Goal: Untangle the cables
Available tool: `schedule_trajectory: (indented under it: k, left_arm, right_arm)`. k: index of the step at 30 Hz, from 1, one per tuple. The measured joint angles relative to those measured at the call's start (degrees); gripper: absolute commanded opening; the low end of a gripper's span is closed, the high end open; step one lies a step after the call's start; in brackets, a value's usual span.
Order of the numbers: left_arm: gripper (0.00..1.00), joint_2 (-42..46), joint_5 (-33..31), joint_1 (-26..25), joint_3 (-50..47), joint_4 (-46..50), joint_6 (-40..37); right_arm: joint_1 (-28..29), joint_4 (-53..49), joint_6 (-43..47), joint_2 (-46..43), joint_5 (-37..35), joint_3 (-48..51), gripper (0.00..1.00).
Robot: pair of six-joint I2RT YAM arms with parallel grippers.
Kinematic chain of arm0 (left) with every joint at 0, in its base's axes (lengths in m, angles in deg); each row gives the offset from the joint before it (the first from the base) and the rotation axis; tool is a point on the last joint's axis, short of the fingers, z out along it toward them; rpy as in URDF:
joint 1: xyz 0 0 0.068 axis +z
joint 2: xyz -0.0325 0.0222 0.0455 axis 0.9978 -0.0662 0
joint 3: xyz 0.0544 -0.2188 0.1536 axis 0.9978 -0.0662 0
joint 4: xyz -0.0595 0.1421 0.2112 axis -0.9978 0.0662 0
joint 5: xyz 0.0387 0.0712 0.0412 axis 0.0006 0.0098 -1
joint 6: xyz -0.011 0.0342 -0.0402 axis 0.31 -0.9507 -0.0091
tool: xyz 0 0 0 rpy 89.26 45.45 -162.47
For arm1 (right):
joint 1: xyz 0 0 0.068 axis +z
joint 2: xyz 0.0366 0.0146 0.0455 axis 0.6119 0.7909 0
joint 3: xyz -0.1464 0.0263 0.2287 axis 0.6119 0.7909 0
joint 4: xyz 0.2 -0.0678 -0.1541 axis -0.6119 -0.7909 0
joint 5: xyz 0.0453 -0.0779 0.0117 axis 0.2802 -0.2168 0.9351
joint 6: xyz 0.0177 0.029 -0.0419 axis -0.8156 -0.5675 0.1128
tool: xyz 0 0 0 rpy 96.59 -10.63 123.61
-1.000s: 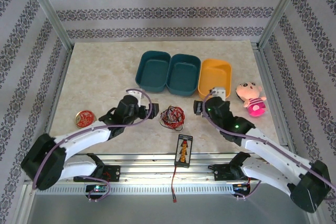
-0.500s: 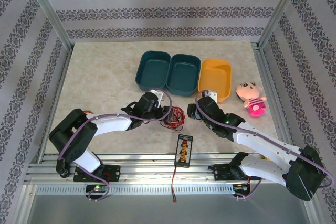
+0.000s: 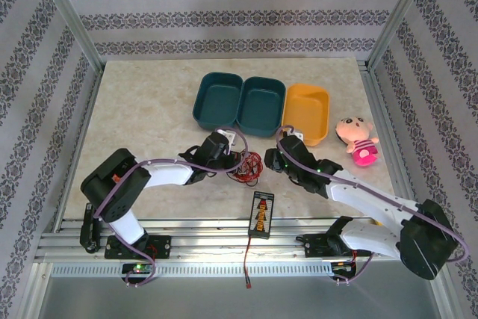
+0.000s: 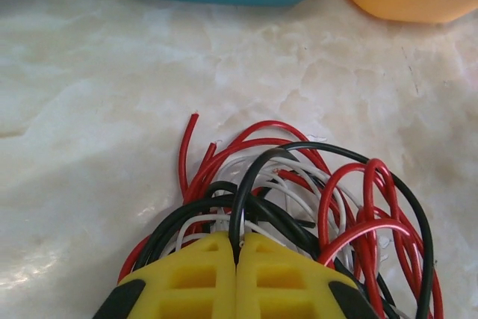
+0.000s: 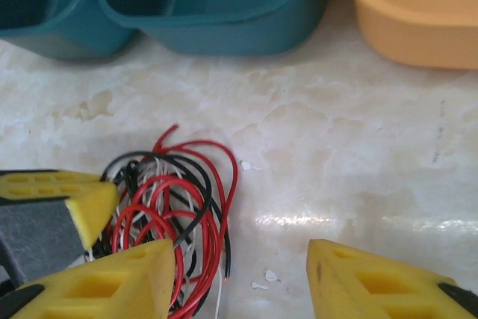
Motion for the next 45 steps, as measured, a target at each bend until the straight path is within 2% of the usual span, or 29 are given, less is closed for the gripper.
schedule_trajectory:
  k: [9,21,29,38,45]
  left_arm:
    - [0.0,11.67,-5.55,0.74,-5.03,0.26,0.28]
    - [0.02,24.26,-6.78,6.47,-9.97,7.67,0.33]
    - [0.03,25.24,-4.02,6.45,-13.22,7.76,3.61]
    - [0.11,25.24,-3.74,6.47,-16.52,7.19,8.24]
    - [0.12,25.24,-4.04,6.45,-17.29,5.84,9.9]
  right_arm:
    - [0.74,1.99,-0.94,9.7,6.54,-2.54,0.4]
    - [4.31,6.25,-1.4,18.86,12.52,-10.78,0.32]
    - [5.77,6.49,-2.78,20.41,14.08,-12.48,0.31]
    - [6.6,6.36,-5.03,24.35,14.91,-15.72,0.28]
    - [7.54,5.49,-6.99,26.64,15.98,-18.21,0.27]
